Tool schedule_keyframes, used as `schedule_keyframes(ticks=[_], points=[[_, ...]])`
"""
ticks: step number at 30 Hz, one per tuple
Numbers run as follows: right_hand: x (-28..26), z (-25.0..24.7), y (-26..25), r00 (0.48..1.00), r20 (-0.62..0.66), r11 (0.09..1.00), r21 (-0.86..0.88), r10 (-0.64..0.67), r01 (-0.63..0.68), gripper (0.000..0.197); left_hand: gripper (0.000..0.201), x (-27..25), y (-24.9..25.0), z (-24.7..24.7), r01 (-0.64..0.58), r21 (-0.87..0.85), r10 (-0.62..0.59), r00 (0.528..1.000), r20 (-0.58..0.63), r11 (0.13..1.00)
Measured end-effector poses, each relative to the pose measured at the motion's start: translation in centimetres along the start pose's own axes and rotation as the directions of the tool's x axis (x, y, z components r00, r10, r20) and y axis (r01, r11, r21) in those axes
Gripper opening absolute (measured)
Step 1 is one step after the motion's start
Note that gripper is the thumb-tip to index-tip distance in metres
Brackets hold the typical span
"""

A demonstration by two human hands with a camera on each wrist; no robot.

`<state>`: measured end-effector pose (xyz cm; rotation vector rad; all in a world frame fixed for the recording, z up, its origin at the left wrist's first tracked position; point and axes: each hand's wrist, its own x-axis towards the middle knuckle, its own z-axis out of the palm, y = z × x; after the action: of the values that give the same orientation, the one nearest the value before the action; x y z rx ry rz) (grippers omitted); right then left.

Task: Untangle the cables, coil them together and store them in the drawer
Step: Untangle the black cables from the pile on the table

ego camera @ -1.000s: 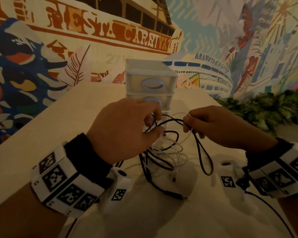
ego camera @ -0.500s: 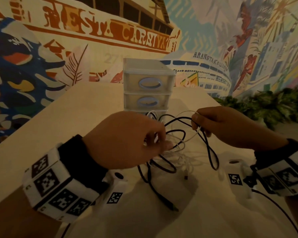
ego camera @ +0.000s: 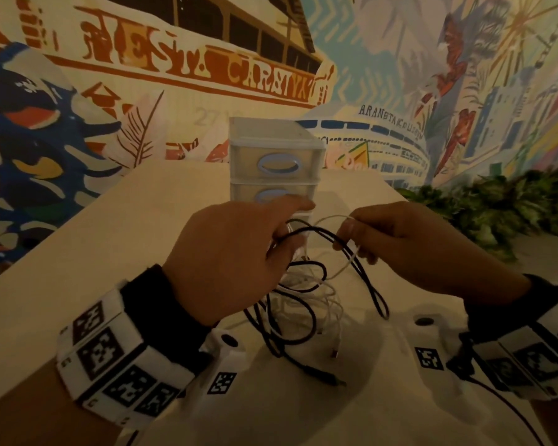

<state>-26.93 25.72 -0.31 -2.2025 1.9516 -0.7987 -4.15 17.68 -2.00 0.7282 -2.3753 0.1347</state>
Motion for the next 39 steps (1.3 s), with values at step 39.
schedule_keyframes(ticks=[39], points=[[-0.7, 1.2, 0.8, 0.98, 0.185, 0.991, -0.099, -0.071, 0.09, 0.045, 0.033, 0.4, -3.9, -3.3, 0.163, 0.1, -0.122, 0.936, -0.329, 0.981]])
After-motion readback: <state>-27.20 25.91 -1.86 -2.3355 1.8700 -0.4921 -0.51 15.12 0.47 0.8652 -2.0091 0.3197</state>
